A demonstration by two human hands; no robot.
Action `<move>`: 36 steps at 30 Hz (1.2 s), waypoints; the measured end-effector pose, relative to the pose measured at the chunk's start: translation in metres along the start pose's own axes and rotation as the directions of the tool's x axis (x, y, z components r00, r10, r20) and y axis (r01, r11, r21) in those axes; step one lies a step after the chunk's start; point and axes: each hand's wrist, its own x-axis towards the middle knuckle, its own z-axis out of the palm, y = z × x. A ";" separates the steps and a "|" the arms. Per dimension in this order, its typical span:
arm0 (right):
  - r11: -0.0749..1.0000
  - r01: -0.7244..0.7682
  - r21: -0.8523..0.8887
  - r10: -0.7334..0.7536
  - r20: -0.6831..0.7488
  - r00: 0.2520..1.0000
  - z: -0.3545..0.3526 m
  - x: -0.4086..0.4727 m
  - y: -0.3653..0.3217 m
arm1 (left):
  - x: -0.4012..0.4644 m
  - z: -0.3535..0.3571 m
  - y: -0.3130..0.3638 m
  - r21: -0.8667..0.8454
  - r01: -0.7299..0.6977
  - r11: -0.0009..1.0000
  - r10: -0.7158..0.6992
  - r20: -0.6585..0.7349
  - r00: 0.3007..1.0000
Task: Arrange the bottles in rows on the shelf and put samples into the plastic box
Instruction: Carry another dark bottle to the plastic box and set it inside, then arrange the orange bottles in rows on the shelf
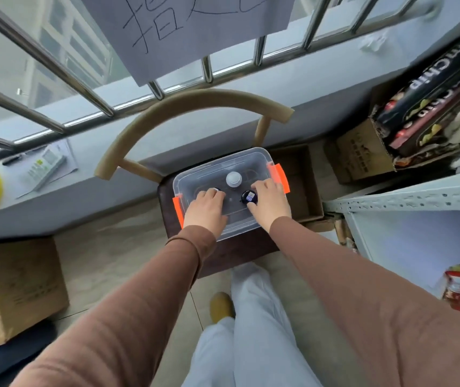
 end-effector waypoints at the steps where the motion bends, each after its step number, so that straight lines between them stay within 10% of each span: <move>1: 1.000 0.007 0.028 -0.006 -0.032 0.999 -0.008 -0.011 0.000 | -0.007 -0.006 0.003 0.004 -0.007 1.000 0.007 -0.009 1.000; 17: 0.954 -0.165 0.251 0.241 -0.308 0.921 -0.048 -0.371 0.078 | -0.249 -0.029 0.132 0.245 -0.390 0.888 0.414 -0.052 0.909; 36: 0.838 -0.397 0.373 0.544 -0.528 0.652 -0.036 -0.826 0.324 | -0.550 0.140 0.473 0.299 -0.811 0.503 0.849 0.005 0.528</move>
